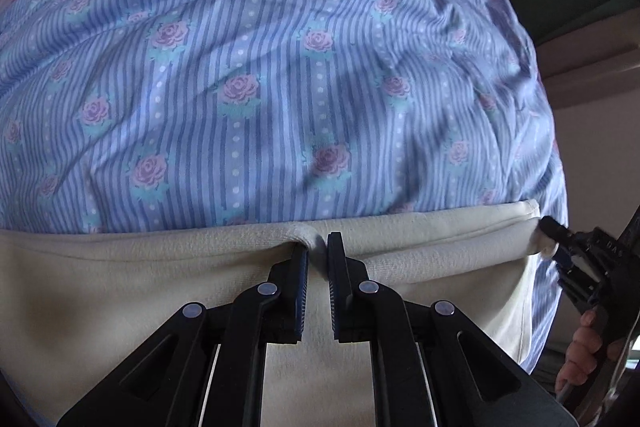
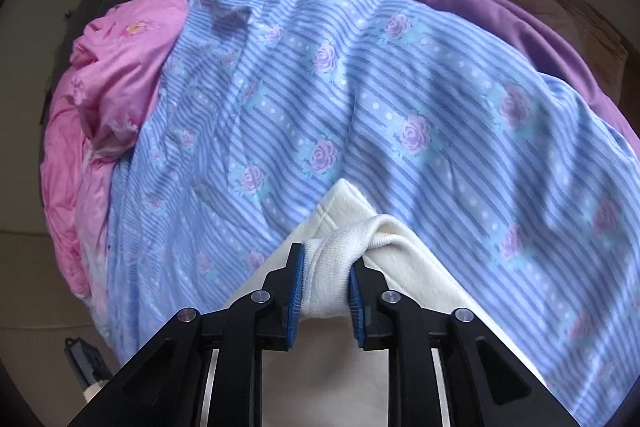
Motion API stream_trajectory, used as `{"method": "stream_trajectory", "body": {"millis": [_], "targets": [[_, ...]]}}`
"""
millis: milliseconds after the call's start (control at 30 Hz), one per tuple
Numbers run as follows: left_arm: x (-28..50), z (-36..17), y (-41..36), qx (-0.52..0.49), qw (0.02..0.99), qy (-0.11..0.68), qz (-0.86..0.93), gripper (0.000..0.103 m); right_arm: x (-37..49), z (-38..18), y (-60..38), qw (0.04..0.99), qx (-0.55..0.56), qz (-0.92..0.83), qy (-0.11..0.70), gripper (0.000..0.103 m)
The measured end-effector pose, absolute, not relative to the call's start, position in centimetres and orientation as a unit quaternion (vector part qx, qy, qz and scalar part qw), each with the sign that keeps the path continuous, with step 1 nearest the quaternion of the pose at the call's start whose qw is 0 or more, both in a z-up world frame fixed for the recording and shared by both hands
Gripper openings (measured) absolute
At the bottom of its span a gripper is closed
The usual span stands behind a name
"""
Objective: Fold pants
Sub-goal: 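Lift the folded edge with both grippers and fold it over again, then open both grippers to release the trousers and raise the tools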
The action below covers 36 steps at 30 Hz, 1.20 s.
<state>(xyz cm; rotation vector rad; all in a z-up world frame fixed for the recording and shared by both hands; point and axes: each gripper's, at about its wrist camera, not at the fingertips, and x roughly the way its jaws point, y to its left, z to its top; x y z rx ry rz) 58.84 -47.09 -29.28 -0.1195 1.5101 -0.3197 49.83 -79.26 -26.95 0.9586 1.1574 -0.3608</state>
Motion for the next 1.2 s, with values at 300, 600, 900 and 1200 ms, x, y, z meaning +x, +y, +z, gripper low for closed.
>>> {"method": "stream_trajectory", "body": {"millis": [300,600,900,1200], "targets": [[59.3,-28.9,-49.0,-0.006,0.719,0.683,-0.13,0.011,49.7,-21.4,-81.0,0.772,0.318,-0.204,0.511,0.052],[60.9,-23.4,-52.5,0.03,0.778,0.598,-0.191,0.037,47.3,-22.0,-79.0,0.783,0.254,-0.164,0.543,0.052],[54.2,-21.5,-54.7,0.03,0.735,0.602,-0.31,0.04,38.3,-22.7,-78.8,0.771,0.284,-0.192,0.537,0.052],[44.7,-24.8,-55.8,0.09,0.709,0.616,-0.332,0.043,30.8,-24.7,-78.5,0.76,0.321,-0.197,0.529,0.052]]}}
